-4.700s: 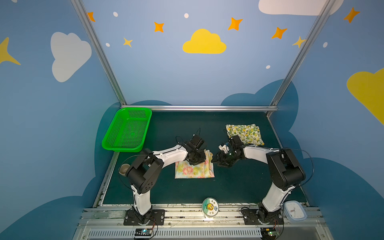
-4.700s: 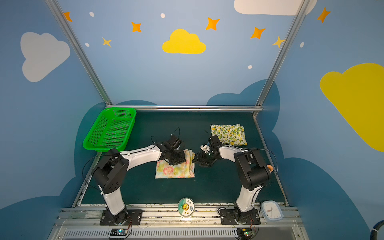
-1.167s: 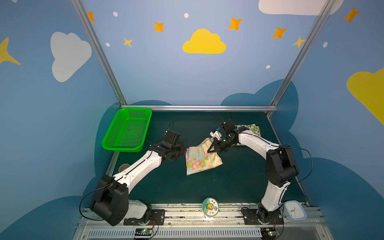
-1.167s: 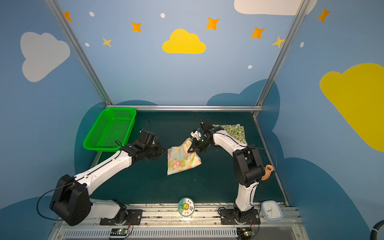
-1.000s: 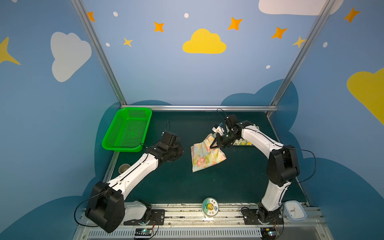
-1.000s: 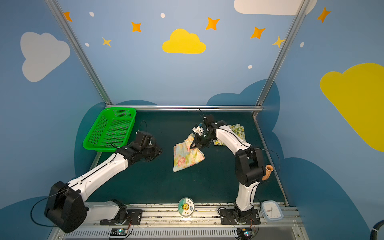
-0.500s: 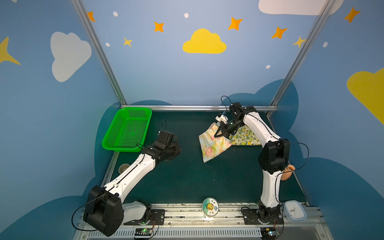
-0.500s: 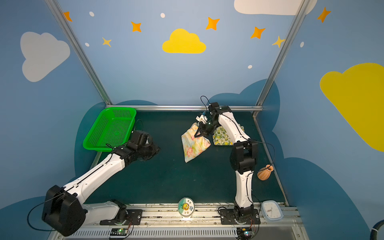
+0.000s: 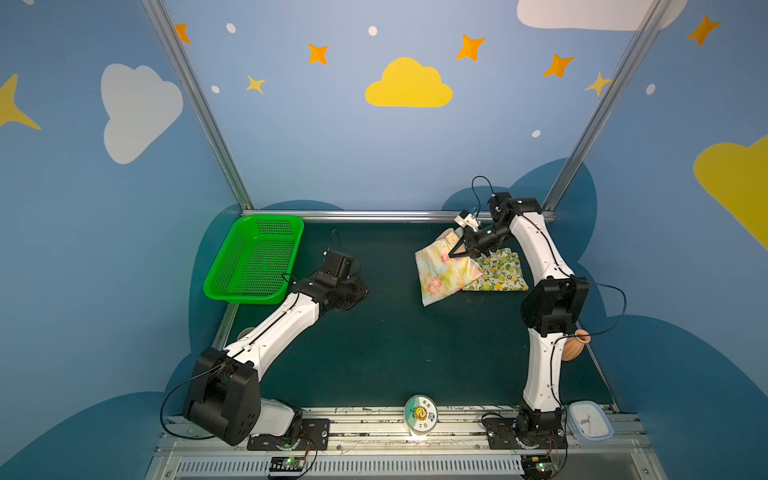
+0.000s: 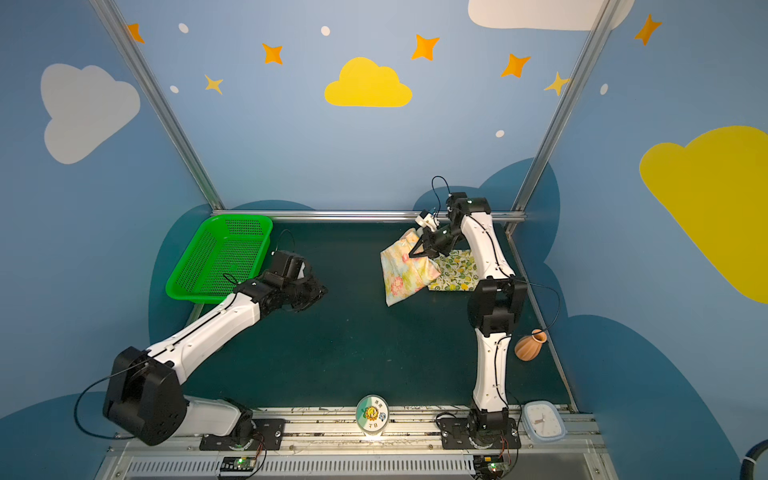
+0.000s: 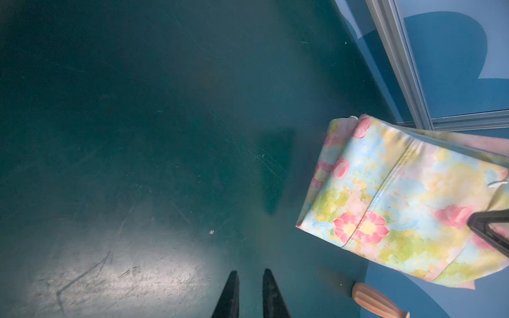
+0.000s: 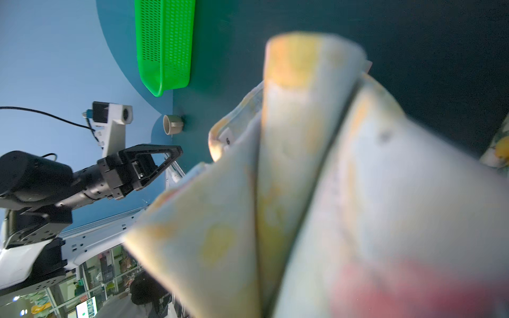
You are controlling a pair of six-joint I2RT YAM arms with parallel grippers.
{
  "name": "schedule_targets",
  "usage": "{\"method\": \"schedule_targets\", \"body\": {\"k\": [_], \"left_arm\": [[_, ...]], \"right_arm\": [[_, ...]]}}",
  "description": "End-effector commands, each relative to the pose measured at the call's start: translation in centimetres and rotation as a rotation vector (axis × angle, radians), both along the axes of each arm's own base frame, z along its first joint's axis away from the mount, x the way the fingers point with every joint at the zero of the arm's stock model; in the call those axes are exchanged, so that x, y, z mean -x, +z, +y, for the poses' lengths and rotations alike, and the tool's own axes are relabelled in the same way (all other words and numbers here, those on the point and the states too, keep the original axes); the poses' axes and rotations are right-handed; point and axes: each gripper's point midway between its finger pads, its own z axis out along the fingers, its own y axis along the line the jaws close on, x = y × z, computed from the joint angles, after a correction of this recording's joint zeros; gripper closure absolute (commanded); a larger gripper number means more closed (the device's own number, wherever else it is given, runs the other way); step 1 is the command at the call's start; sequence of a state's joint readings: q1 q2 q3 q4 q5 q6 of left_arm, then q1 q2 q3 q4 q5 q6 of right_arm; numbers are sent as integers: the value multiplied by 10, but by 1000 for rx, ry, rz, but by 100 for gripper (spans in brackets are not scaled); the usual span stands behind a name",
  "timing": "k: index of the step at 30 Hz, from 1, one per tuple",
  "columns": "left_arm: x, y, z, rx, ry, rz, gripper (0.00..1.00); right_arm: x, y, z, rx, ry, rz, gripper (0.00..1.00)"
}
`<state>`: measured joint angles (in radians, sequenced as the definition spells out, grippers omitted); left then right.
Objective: Fold and stack the skirts
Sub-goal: 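Lift the floral skirt with the right gripper toward the lemon-print skirt while the left withdraws, then lower the floral skirt onto the lemon-print skirt with the right gripper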
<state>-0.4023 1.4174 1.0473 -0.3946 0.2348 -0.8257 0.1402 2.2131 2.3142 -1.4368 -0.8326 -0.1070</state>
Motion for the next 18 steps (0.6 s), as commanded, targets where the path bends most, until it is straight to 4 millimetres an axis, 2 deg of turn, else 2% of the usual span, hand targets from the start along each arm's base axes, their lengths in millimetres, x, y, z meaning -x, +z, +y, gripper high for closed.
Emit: {"method": "schedule_targets", "body": {"k": [1, 10, 14, 18], "left_arm": [[-5, 1, -1, 3, -5, -4, 81], [-13, -7, -7, 9, -6, 31, 82], [-17, -10, -9, 9, -8, 45, 82], [-20, -13, -12, 13, -5, 55, 83]], "right_arm": [[-5, 11, 0, -134, 30, -10, 100], [-30, 10, -29, -232, -36, -10, 100], [-36, 16, -41, -287, -64, -12, 100], [-44, 9, -55, -283, -99, 7, 100]]}}
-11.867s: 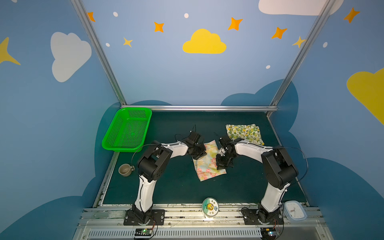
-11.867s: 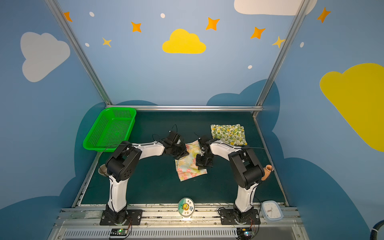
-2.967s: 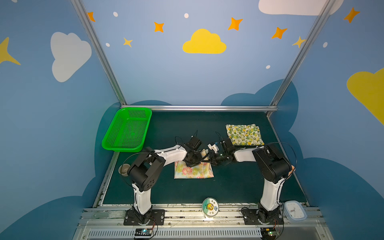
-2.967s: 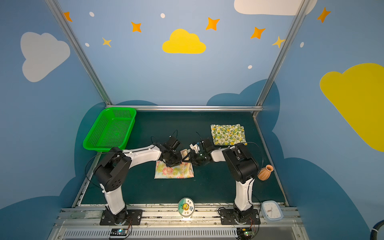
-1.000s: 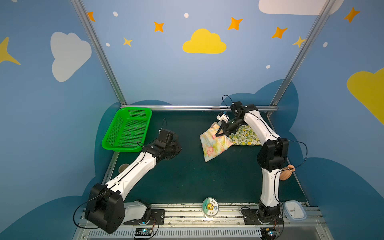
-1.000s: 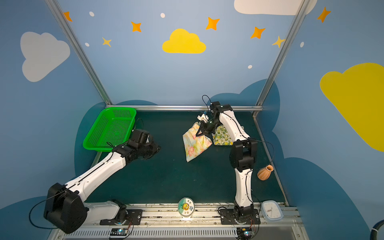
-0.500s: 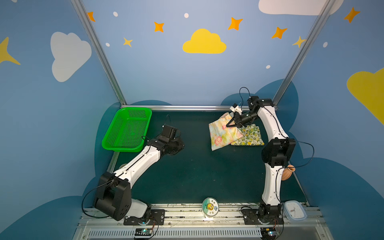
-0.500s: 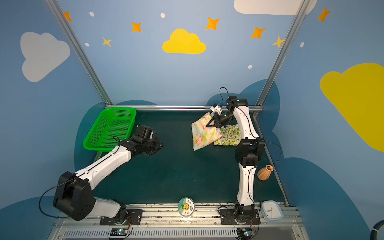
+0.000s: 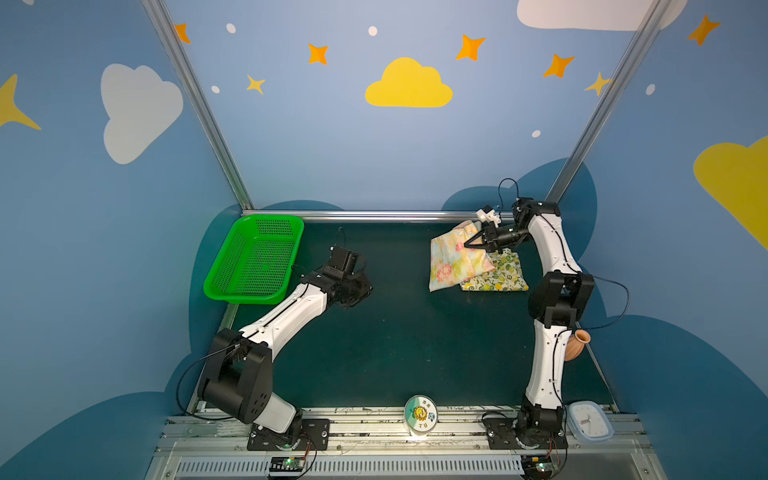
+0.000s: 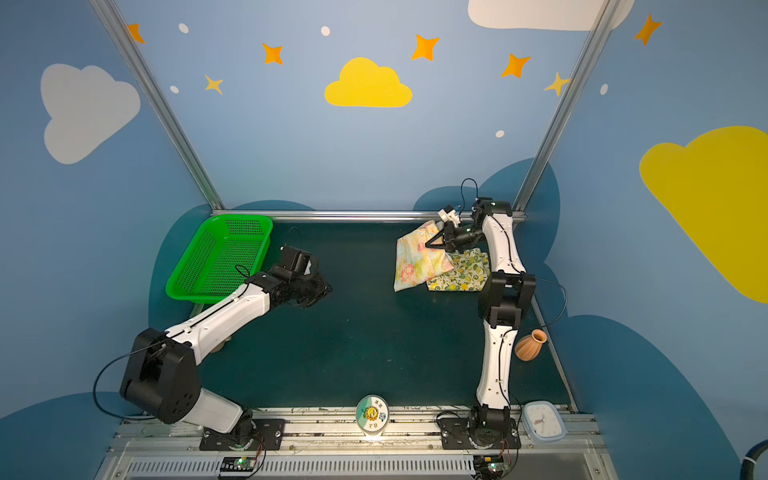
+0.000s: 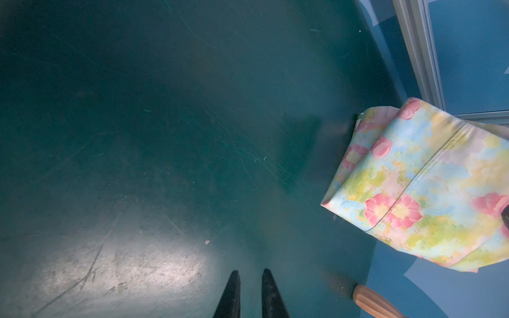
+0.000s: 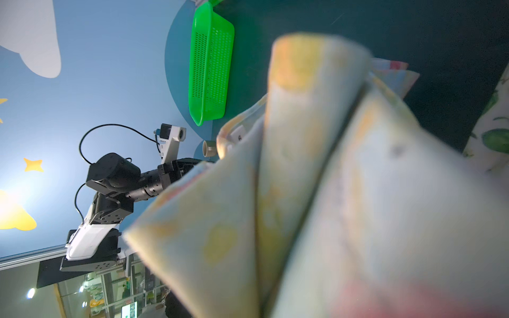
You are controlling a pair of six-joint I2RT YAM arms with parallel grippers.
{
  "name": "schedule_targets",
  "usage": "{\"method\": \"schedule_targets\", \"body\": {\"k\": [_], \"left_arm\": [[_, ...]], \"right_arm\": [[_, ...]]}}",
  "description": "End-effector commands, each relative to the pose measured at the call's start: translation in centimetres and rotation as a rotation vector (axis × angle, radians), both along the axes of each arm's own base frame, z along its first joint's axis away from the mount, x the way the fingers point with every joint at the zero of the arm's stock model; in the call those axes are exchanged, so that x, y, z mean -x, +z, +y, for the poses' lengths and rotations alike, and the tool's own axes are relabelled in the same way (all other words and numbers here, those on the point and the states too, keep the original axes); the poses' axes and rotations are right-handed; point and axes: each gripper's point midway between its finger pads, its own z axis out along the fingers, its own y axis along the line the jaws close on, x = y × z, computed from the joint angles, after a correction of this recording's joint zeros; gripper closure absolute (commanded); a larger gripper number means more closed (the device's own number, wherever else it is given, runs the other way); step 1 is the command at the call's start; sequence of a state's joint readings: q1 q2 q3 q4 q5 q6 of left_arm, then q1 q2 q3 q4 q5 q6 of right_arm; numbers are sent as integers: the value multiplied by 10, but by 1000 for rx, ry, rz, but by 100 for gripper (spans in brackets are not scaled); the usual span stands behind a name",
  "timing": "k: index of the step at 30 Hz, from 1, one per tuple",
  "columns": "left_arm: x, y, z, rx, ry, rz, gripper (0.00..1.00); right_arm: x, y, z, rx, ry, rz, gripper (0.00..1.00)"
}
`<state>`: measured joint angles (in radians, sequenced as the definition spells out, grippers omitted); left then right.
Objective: Fold and stack the skirts
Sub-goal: 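Lower the floral skirt onto the lemon-print skirt with the right gripper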
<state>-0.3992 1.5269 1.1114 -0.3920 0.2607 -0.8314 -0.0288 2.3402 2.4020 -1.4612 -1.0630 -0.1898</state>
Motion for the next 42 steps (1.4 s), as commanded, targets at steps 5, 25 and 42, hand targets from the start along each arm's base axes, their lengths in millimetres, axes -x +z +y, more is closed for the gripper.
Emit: {"method": "schedule_targets", "body": {"k": [5, 25, 42], "left_arm": [[-6, 0, -2, 8, 22, 14, 83], [-16, -1, -30, -86, 7, 42, 86], [-10, -14, -50, -97, -16, 94, 87]], "right_arm": [[-10, -7, -28, -67, -39, 50, 100], [-45, -50, -107, -128, -232, 153, 100], [-59, -79, -135, -91, -303, 176, 100]]}}
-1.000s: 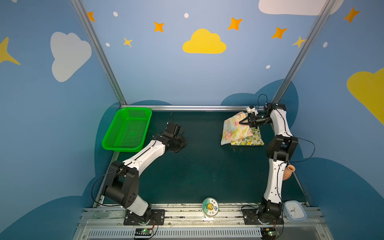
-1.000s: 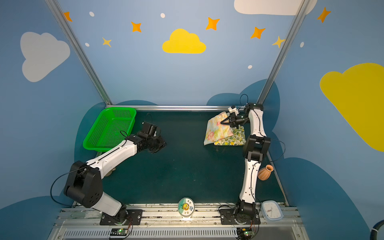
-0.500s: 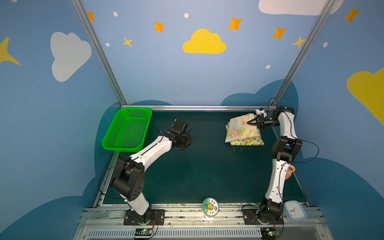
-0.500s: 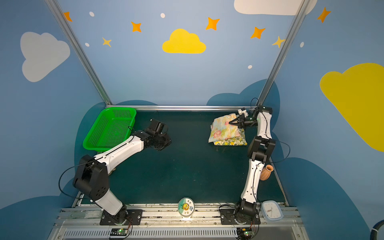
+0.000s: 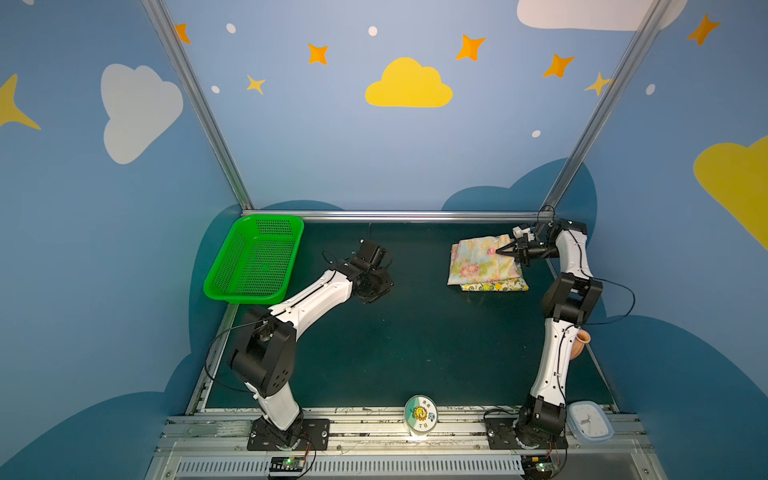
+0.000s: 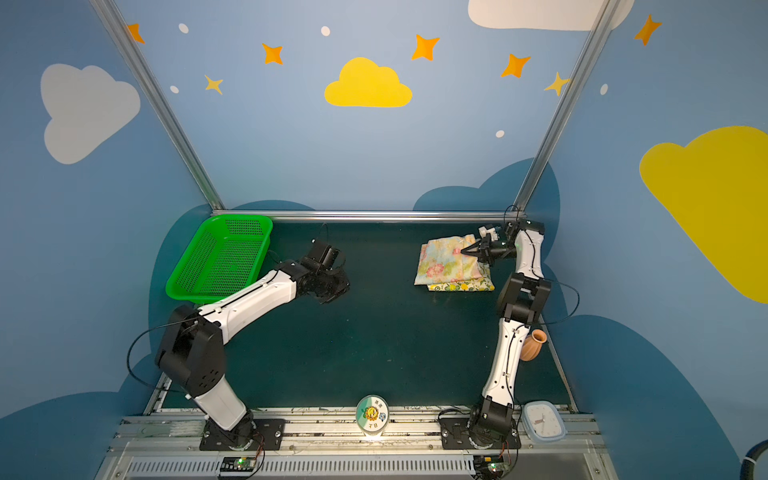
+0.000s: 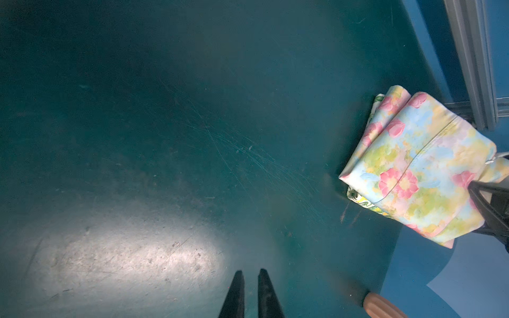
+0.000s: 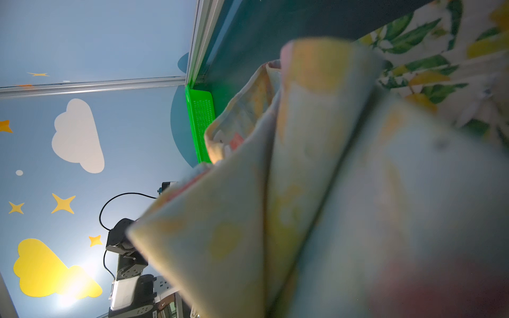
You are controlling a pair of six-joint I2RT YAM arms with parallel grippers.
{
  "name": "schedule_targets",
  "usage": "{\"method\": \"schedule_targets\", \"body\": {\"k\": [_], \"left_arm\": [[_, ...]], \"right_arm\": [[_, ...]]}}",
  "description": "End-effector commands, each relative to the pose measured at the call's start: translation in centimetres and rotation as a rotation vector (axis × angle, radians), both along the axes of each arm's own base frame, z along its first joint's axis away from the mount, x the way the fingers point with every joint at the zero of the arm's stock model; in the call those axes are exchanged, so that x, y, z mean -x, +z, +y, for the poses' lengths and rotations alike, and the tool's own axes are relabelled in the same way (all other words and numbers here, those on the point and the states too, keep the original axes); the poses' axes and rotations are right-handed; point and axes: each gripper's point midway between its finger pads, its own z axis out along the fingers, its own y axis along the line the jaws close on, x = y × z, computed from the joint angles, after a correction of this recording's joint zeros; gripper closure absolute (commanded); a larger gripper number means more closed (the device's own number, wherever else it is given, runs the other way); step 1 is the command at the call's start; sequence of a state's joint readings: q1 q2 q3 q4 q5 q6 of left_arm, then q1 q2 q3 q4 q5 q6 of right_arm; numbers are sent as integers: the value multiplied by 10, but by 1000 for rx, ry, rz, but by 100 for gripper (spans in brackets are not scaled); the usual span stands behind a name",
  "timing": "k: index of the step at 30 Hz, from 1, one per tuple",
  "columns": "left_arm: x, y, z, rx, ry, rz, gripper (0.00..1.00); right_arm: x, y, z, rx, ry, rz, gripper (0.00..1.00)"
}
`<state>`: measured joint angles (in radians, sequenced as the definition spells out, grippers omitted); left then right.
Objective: Fold and stack the skirts
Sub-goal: 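Lower the floral skirt onto the lemon-print skirt with the right gripper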
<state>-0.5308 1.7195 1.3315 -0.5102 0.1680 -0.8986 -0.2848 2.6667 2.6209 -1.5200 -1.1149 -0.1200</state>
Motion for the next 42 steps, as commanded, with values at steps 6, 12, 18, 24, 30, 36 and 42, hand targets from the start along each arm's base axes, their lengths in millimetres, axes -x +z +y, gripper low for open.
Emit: {"method": "schedule_targets", "body": {"k": [6, 12, 18, 24, 30, 36, 42], "left_arm": [[0, -3, -3, -34, -6, 27, 87], [2, -5, -3, -45, -5, 35, 87], [5, -10, -3, -55, -6, 48, 88], [6, -12, -5, -61, -8, 54, 88], [7, -18, -8, -65, -6, 72, 88], [8, -19, -10, -71, -8, 74, 88], [8, -17, -11, -61, -5, 60, 89]], "right_arm": [[-2, 4, -14, -12, -26, -23, 100], [1, -3, -23, -12, -37, -3, 100], [2, -17, -31, 12, -46, 31, 100], [-6, -28, -38, 37, -71, 36, 100], [-11, -38, -43, 90, -87, 46, 98], [-16, -43, -50, 169, -113, 43, 63], [-24, -26, -63, 289, -176, -17, 52]]}}
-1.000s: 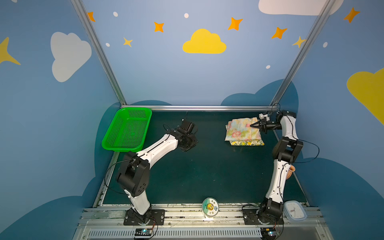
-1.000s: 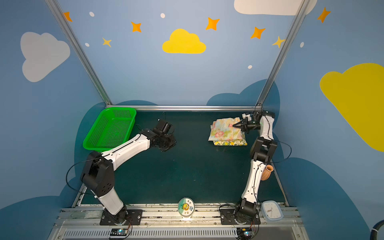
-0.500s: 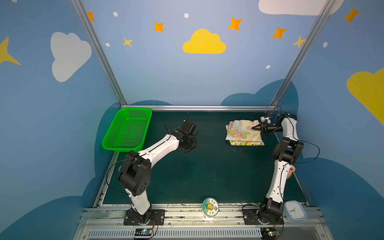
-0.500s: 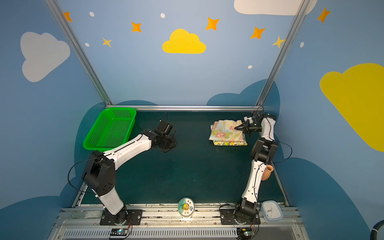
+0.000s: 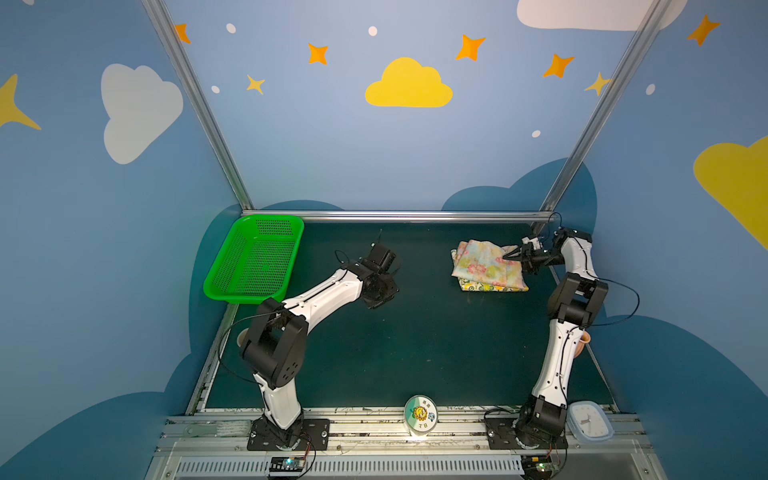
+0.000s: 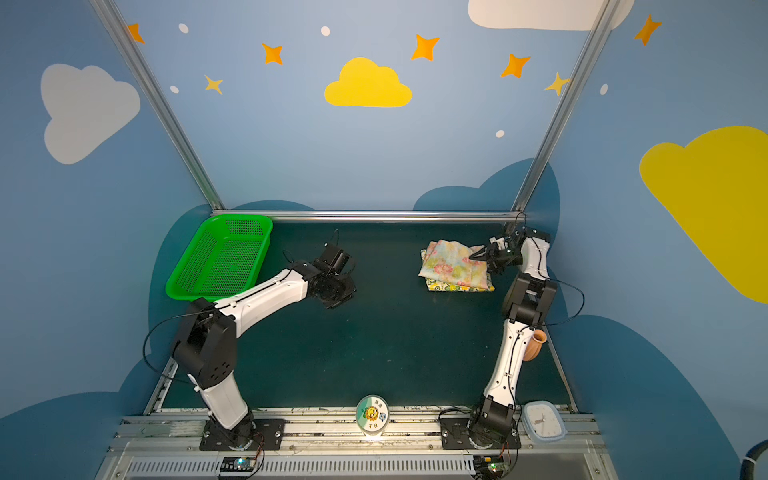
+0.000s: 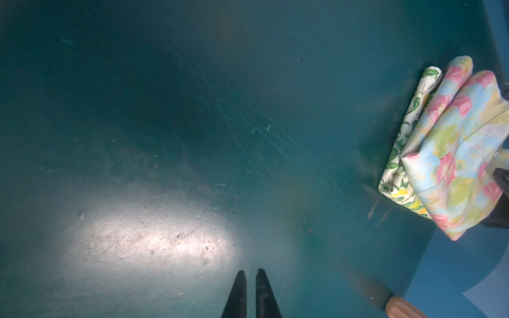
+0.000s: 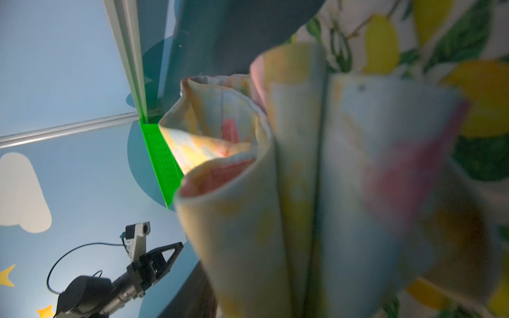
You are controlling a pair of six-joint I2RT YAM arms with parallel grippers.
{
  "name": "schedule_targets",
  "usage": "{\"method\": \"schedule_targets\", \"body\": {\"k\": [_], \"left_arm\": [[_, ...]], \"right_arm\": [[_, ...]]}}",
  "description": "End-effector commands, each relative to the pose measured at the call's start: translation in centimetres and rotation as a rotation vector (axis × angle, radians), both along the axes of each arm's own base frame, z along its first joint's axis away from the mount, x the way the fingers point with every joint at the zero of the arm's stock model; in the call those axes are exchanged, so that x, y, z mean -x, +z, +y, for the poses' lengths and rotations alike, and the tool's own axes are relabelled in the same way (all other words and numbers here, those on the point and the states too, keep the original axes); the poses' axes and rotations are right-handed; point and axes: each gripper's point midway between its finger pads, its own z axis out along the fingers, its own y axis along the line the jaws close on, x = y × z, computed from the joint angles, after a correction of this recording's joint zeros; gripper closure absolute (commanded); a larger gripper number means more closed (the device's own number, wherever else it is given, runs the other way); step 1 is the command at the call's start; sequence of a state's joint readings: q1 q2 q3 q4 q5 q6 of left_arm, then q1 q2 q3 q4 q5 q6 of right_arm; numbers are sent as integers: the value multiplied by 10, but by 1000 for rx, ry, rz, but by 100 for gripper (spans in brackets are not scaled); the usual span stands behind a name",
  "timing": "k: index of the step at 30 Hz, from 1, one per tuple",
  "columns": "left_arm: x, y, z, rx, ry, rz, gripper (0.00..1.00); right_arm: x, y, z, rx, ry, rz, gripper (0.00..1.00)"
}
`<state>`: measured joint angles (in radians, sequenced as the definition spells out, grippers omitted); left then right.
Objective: Fold and stack the skirts
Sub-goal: 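Lower the floral skirt onto the lemon-print skirt with the right gripper, then open the right gripper and draw it back from the stack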
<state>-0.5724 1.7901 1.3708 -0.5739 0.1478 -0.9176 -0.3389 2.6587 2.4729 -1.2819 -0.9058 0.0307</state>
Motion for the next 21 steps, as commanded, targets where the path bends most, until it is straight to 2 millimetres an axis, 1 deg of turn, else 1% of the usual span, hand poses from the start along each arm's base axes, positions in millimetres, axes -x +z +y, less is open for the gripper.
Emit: {"method": "schedule_targets", "body": {"k": [1, 7, 9, 11, 13, 14, 15, 16, 17, 18, 19, 20, 21], "left_arm": [[-4, 8, 0, -1, 9, -27, 89], [-7, 25, 5, 6, 15, -108, 88], [-10, 35, 8, 1, 16, -146, 86], [-12, 44, 13, -11, 14, -182, 80], [-13, 53, 21, -31, 23, -214, 67], [-15, 56, 27, -43, 34, -229, 56], [-15, 60, 33, -52, 49, -242, 48], [-17, 63, 39, -59, 63, -254, 44], [-18, 67, 47, -67, 84, -269, 35], [-19, 70, 57, -80, 112, -284, 21], [-20, 74, 66, -95, 134, -297, 15], [-21, 78, 78, -112, 157, -311, 11], [-22, 83, 91, -126, 181, -327, 9]], "right_arm": [[-13, 44, -15, 134, -48, -120, 50], [-17, 64, -39, 281, -129, -133, 45], [-15, 71, -51, 330, -171, -125, 43], [-13, 78, -59, 353, -196, -125, 41], [-9, 85, -67, 383, -227, -118, 38], [-7, 88, -69, 396, -232, -121, 35], [-4, 90, -72, 420, -245, -113, 32], [0, 91, -74, 436, -252, -104, 32], [4, 93, -75, 452, -255, -101, 30], [9, 93, -77, 471, -266, -82, 27], [15, 93, -78, 484, -274, -64, 23], [22, 94, -77, 493, -277, -49, 19], [30, 93, -75, 508, -281, -25, 18]]}}
